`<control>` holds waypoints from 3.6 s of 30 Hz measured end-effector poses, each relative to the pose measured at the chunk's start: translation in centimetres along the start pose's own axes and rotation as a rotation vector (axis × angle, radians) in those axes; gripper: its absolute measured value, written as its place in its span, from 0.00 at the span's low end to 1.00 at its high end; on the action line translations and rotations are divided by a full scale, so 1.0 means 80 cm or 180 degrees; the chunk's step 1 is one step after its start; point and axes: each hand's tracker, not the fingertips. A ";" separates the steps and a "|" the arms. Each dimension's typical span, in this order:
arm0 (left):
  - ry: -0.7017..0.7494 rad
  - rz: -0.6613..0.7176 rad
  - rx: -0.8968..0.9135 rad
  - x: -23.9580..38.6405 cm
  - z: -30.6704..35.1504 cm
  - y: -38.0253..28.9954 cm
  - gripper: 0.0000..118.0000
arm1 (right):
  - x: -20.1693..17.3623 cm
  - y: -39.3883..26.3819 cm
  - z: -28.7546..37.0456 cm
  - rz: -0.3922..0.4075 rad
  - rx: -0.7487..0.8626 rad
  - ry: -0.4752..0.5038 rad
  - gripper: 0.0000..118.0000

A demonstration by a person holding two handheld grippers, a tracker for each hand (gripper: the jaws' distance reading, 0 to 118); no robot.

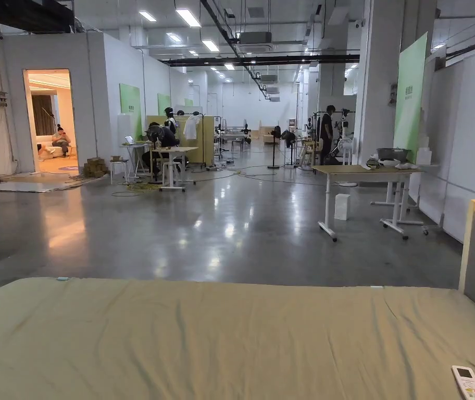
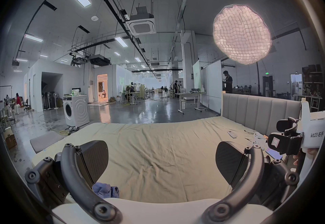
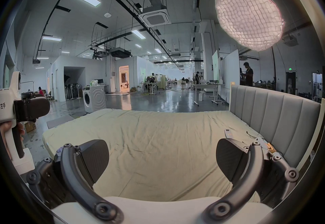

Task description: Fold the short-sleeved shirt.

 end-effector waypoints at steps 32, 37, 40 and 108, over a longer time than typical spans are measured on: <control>-0.0073 0.0032 -0.0046 0.005 -0.004 -0.002 1.00 | 0.001 -0.001 -0.003 -0.0078 -0.0040 -0.0003 1.00; -0.0077 0.0029 -0.0068 0.006 -0.005 -0.003 1.00 | 0.003 -0.001 -0.003 -0.0105 -0.0044 -0.0011 1.00; -0.0079 0.0019 -0.0067 0.006 -0.005 -0.002 1.00 | 0.003 0.000 -0.003 -0.0122 -0.0046 -0.0024 1.00; -0.0209 0.0064 0.0004 0.017 -0.002 0.009 1.00 | -0.029 0.029 0.005 -0.0008 0.0241 0.0114 1.00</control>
